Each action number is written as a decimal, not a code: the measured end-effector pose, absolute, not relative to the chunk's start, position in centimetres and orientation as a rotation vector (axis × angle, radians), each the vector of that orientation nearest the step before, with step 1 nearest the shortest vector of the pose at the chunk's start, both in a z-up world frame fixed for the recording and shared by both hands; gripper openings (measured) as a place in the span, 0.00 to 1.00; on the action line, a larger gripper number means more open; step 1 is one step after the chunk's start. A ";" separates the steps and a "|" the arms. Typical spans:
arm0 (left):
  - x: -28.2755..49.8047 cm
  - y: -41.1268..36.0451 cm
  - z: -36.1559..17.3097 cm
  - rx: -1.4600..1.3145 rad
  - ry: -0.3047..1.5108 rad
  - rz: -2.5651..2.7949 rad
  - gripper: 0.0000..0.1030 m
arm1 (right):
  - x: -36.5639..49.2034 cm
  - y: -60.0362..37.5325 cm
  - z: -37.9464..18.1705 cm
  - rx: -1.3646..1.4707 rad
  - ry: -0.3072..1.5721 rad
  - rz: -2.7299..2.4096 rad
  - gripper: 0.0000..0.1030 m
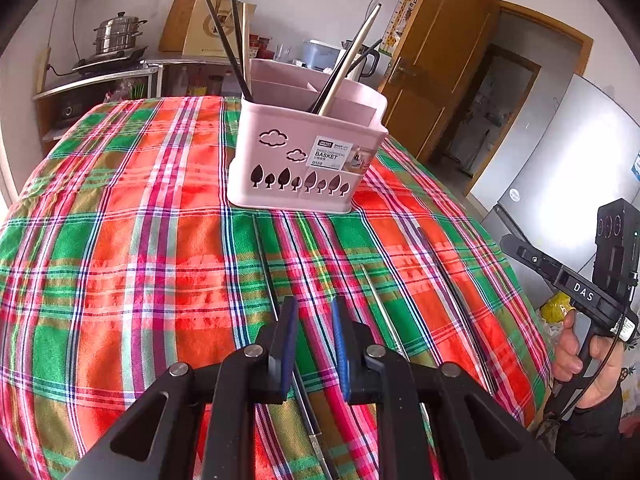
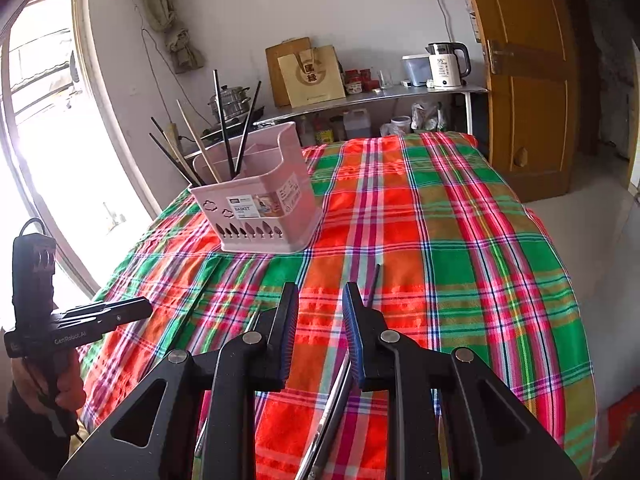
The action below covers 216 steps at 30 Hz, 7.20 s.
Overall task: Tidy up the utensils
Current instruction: 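Move both open tools back down to the remaining chopsticks on the table, then close the left tool on a thin dark chopstick while the right tool grasps another, then lift both thin dark chopsticks and carry them above the pink basket, then lower the chopsticks into the basket compartments and open both tools, then move both open tools back down toward the remaining metal chopsticks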
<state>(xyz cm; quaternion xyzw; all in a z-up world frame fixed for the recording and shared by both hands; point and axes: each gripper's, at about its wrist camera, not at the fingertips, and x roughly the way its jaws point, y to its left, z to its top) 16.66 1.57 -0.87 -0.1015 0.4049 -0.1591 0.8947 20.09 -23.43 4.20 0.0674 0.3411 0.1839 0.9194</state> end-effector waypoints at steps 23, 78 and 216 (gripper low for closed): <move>25.0 2.2 -4.1 -0.165 0.998 -0.203 0.16 | 28.3 -22.4 -1.5 0.031 0.916 0.279 0.23; 24.0 2.2 5.9 -0.150 0.798 -0.270 0.04 | 26.6 -21.1 6.9 0.004 0.763 0.305 0.05; 12.9 1.8 5.7 -0.203 0.640 -0.343 0.17 | 16.7 -20.7 8.3 0.065 0.594 0.420 0.16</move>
